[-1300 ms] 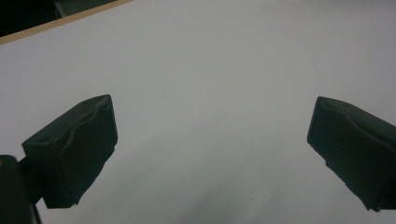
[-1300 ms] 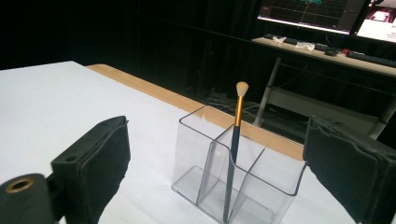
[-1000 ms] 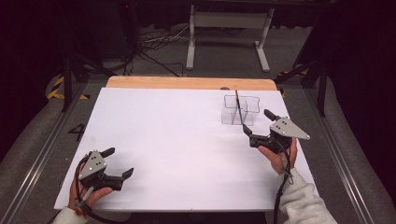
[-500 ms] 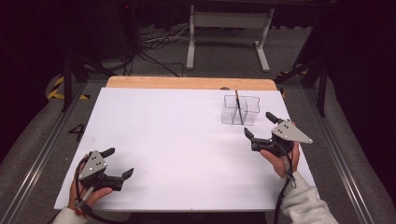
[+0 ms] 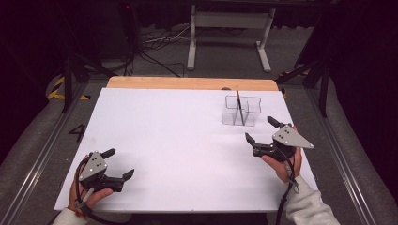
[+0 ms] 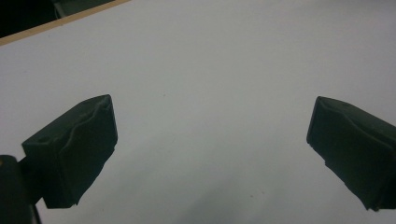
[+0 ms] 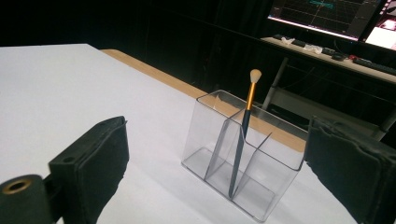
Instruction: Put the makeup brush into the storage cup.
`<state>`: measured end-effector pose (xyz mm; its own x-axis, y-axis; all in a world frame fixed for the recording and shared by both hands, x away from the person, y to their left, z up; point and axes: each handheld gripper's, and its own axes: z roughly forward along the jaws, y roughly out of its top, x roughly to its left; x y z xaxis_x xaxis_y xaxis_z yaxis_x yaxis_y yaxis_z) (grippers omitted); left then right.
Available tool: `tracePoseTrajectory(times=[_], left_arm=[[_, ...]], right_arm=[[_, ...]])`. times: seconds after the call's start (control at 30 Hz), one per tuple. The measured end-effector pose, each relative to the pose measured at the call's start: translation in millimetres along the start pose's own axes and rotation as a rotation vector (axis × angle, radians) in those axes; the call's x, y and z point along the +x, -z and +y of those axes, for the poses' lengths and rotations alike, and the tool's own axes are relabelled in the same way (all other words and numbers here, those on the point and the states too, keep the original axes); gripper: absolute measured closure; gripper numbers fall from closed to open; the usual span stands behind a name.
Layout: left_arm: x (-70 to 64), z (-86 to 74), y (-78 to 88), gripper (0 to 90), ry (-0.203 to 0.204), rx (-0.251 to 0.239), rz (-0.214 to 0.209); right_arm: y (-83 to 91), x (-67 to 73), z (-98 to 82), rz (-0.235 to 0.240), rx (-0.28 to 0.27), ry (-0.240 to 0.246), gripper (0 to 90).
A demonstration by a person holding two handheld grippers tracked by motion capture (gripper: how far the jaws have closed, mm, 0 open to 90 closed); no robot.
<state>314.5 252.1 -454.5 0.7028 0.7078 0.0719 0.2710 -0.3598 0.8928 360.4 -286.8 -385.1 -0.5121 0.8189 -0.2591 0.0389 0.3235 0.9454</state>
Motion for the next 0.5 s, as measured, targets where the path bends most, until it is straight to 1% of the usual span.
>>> tracePoseTrajectory(times=[0.17, 0.5], left_arm=[[0.2, -0.2, 0.3, 2.6, 0.000, -0.002, 0.000], [-0.4, 0.2, -0.8, 2.6, 0.000, 0.003, 0.001]], right_arm=[[4.2, 1.6, -3.4, -0.003, 0.009, 0.016, 7.0], [15.0, -0.2, -10.7, -0.012, 0.020, 0.031, 6.7]])
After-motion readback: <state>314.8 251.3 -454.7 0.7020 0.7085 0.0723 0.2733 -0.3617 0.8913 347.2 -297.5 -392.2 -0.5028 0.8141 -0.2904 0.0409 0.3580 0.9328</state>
